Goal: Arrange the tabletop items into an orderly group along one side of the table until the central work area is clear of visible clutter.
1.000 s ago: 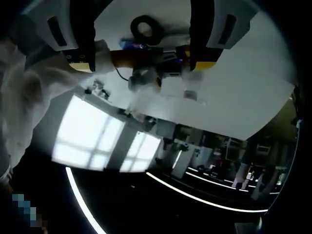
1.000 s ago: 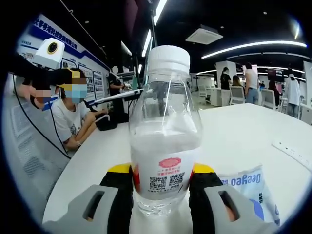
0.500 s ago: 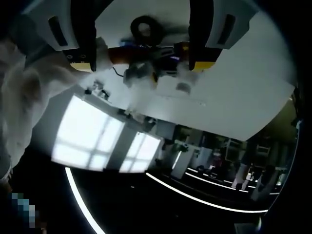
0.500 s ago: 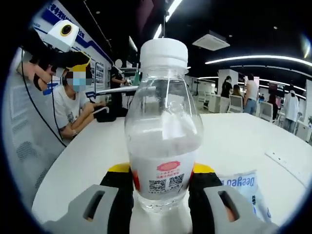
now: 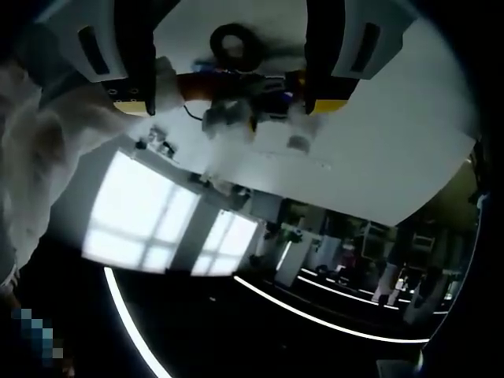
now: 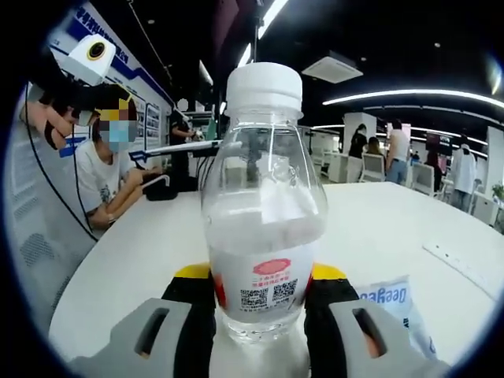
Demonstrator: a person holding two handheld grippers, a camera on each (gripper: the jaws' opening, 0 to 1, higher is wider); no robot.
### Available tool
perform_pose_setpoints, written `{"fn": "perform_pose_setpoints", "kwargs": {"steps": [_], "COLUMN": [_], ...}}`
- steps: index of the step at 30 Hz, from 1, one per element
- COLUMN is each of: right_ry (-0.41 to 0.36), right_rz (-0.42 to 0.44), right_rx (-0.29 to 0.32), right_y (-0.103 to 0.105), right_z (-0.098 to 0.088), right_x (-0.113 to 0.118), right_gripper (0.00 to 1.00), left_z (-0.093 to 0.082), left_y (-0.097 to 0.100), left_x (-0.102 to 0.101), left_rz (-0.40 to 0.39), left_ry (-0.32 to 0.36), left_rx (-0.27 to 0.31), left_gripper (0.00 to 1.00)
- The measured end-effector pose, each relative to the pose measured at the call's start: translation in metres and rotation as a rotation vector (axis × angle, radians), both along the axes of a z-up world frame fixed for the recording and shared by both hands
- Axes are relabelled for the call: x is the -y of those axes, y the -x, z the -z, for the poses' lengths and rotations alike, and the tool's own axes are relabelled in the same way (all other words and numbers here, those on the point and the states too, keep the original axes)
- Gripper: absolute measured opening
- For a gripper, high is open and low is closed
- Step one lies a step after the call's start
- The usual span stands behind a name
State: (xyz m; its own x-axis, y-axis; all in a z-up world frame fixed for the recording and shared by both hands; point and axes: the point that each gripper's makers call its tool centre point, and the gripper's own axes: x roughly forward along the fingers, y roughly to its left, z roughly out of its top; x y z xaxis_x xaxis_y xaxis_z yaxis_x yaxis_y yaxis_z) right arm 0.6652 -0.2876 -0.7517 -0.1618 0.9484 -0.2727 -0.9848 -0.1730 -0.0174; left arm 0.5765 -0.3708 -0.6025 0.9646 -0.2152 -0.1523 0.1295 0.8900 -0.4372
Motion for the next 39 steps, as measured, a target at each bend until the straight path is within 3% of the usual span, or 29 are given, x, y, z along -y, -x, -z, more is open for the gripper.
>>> {"fn": "perform_pose_setpoints", "kwargs": {"steps": [6,7,9,11,20,26,39], "right_ry": [0.060,0.039,0.000,0.004,0.021,0.041,0.060], "right_rz": [0.009,0.021,0.046,0.058,0.080,0.091,0.152], "right_rx": [-0.015,-0.032,-0.097,-0.058,-0.051,-0.051,-0.032], "right_y": [-0.001,-0.001,0.001,-0.002,-0.014,-0.013,-0.024], "right_z": [0.008,0.005,-0.003,-0.007,-0.020,-0.025,-0.045], "right_x": [0.002,0.001,-0.001,-0.001,0.010,0.029,0.080], "right_gripper": [0.43,0.49,0.74,0.84,0.85,0.81,0.80], "left_z": [0.001,0.001,0.001,-0.001,-0.001,-0.004,-0.009], "left_y": [0.000,0.000,0.000,0.000,0.000,-0.001,-0.005], "left_x": [0.002,0.003,0.003,0.003,0.003,0.005,0.019], "left_rz": [0.010,0.010,0.009,0.005,0.001,0.005,0.054], "left_ry": [-0.002,-0.002,-0.002,0.002,0.008,-0.028,-0.029], "left_rx": [-0.002,-0.004,-0.005,0.005,0.006,0.012,0.028], "left_gripper": [0.74,0.74,0.75,0.75,0.76,0.76,0.76]}}
